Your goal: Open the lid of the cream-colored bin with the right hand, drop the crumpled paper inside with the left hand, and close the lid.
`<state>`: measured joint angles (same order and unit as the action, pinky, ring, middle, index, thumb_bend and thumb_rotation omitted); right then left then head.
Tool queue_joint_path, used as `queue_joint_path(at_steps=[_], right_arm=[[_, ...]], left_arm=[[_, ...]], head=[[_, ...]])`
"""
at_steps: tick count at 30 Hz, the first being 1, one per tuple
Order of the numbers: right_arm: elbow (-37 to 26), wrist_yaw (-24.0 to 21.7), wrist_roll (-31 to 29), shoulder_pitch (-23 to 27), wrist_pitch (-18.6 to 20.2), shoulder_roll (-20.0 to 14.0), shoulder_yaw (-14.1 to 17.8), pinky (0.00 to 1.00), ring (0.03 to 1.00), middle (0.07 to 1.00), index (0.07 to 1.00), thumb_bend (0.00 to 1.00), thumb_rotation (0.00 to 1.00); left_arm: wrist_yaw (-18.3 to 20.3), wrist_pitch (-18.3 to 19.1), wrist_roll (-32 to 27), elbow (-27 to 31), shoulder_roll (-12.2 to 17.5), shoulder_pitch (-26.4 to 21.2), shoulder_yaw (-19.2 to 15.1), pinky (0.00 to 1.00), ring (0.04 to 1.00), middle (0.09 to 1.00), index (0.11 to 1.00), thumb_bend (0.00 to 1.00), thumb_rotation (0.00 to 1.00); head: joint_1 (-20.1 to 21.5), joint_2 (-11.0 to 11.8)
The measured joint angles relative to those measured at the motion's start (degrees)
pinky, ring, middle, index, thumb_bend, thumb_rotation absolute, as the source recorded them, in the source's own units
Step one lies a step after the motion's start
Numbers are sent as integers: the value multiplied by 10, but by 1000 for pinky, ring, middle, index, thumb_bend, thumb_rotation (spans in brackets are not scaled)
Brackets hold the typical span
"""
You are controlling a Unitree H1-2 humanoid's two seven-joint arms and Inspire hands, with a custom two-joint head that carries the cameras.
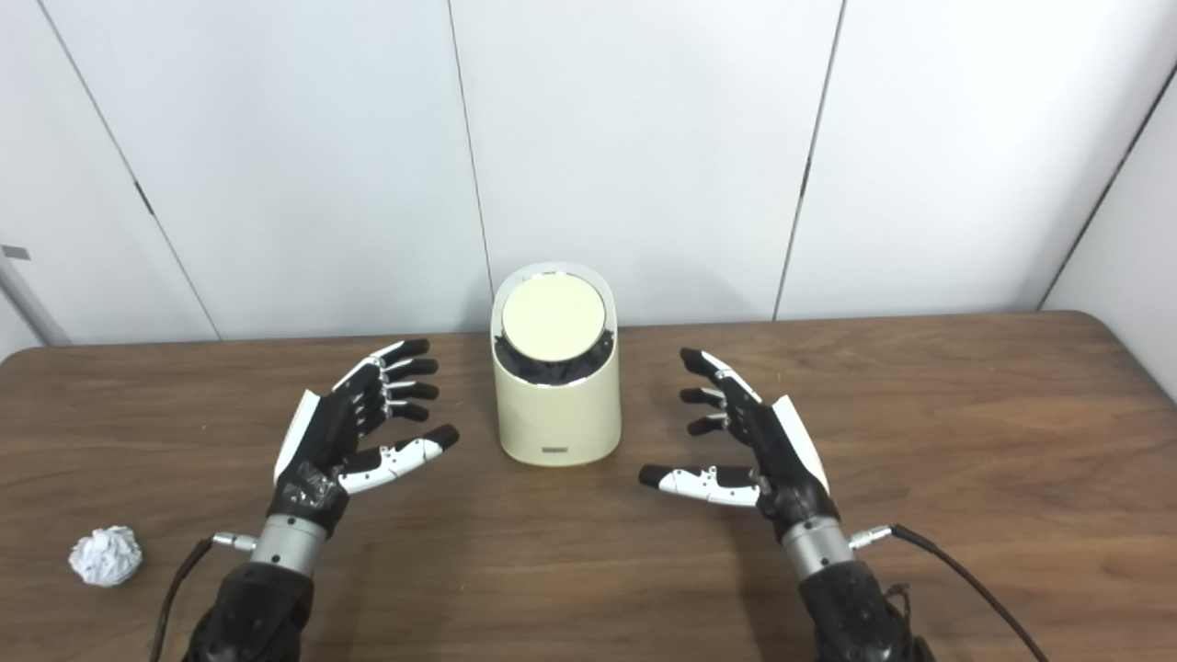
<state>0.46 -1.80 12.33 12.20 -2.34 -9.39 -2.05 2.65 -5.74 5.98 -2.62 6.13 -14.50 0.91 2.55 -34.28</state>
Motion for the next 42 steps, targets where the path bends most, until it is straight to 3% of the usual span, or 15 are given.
queue_joint_path(at_steps=[13, 17, 20, 30, 35, 42], right_arm=[[0, 0, 5, 0, 0, 0, 0, 622, 791, 894, 869, 765, 228], [0, 2, 18, 0, -2, 0, -3, 626, 787, 877, 864, 737, 395], [-1, 8, 34, 6, 1, 5, -7, 632, 786, 869, 867, 721, 428], [-4, 16, 57, 72, 30, 15, -13, 642, 788, 860, 865, 763, 427], [-3, 16, 71, 90, 47, 15, -18, 643, 807, 862, 864, 755, 407], [-1, 16, 86, 133, 74, 13, -23, 625, 807, 867, 874, 787, 436]], left_arm=[[0, 0, -1, 0, 0, 0, 0, 634, 713, 780, 829, 729, 132], [0, 0, 0, 0, 0, 0, -1, 663, 706, 782, 826, 727, 156], [0, 0, 0, 0, 0, 0, -1, 681, 708, 783, 828, 720, 145], [-1, -7, 7, -8, 0, 9, 3, 651, 705, 784, 826, 716, 138], [-2, -14, 8, -10, 0, 13, 3, 681, 712, 782, 824, 710, 142], [-4, -27, 12, -29, 7, 17, 0, 634, 693, 771, 816, 716, 143]], head=[[0, 2], [1, 8], [-1, 12], [-4, 32], [-5, 36], [-4, 40]])
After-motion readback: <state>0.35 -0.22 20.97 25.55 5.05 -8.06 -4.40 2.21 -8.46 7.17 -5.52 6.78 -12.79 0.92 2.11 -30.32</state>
